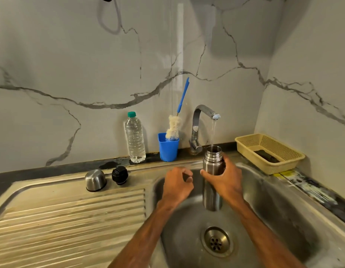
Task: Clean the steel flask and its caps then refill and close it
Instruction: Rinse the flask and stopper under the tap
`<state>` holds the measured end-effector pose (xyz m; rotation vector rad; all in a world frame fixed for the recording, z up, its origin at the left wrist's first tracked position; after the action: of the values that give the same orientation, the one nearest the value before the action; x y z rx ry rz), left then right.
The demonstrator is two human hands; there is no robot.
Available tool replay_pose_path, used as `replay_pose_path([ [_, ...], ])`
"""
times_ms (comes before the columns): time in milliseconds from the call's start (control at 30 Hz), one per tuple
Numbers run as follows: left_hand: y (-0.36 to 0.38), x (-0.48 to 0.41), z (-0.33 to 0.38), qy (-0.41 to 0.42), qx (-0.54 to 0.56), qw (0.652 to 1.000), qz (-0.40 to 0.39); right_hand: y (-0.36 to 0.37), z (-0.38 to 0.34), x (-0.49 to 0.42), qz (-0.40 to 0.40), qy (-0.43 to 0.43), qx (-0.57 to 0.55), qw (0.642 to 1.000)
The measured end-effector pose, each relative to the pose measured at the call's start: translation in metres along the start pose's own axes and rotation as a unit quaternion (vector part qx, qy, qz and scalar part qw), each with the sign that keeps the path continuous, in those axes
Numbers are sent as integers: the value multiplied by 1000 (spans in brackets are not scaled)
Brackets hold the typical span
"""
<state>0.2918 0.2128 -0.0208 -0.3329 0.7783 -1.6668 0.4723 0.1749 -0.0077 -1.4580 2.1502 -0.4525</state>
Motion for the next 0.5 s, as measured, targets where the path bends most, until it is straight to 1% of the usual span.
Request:
replay_pose_path([
  [100,7,5,-10,-21,11,1000,21,5,4,2,-30,11,40,999],
  [200,4,3,-3,-4,-4,1000,18,-1,-2,0,19,2,7,1000],
  [267,1,1,5,12,-3,1000,16,3,-1,-1,2,5,8,1000],
  [333,0,3,11,24,3,1000,13,9,4,0,-27,18,40,999],
  [367,0,2,12,29,3,1000,9,8,4,1,-18,18,45,999],
  [433,-2,0,9,31,-1,1000,7,1,1,0,15,6,20,1000],
  [500,-5,0,7,27,3,999,18,1,1,-1,4,9,21,1000],
])
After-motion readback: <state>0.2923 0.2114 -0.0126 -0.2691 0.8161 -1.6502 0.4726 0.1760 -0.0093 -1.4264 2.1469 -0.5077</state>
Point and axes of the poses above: each hand's wrist, its own x-axis away from the middle knuckle, its own y-axis out of the palm, z = x × y, the point moved 7 cm from there along -x, towards the middle knuckle, and after that the axes turned 8 degrees about -z, right-handed, at the moved point
